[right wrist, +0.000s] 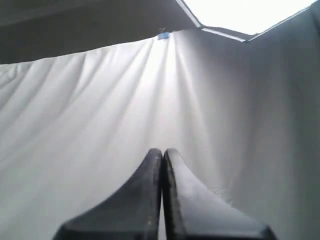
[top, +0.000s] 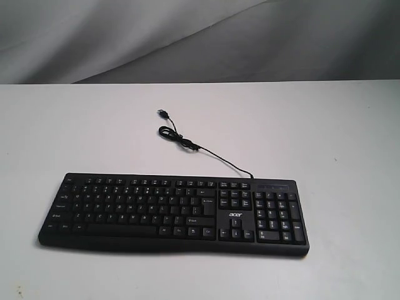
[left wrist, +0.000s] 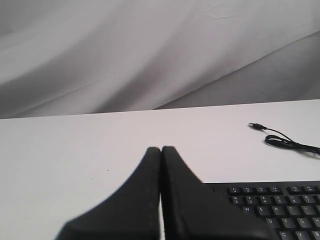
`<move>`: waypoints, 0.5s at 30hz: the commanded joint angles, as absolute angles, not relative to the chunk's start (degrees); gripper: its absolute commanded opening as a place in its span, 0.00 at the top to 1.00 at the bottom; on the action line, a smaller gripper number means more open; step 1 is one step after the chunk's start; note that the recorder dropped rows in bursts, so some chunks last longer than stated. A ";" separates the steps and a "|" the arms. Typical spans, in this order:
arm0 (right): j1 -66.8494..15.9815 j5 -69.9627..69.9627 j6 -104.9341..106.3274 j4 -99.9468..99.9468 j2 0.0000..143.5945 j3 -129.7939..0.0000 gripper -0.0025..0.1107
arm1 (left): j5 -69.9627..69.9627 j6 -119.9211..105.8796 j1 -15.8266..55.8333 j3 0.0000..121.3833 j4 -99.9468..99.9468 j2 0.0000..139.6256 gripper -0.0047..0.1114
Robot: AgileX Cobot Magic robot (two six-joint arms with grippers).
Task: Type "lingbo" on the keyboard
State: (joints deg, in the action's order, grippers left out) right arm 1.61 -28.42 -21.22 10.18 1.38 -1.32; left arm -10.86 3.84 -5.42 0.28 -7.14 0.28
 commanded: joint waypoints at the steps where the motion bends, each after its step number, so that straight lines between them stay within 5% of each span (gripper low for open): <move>1: 1.71 -23.01 -38.10 28.25 13.01 -10.24 0.98 | -10.51 3.96 -5.11 0.00 -7.16 0.00 0.96; 11: 1.71 -17.81 -83.07 81.48 63.12 -40.48 0.98 | -10.51 3.96 -5.11 0.00 -7.16 0.00 0.96; 15: 1.08 -26.19 -101.72 99.95 82.35 -52.58 0.98 | -10.51 3.96 -5.11 0.00 -7.16 0.00 0.96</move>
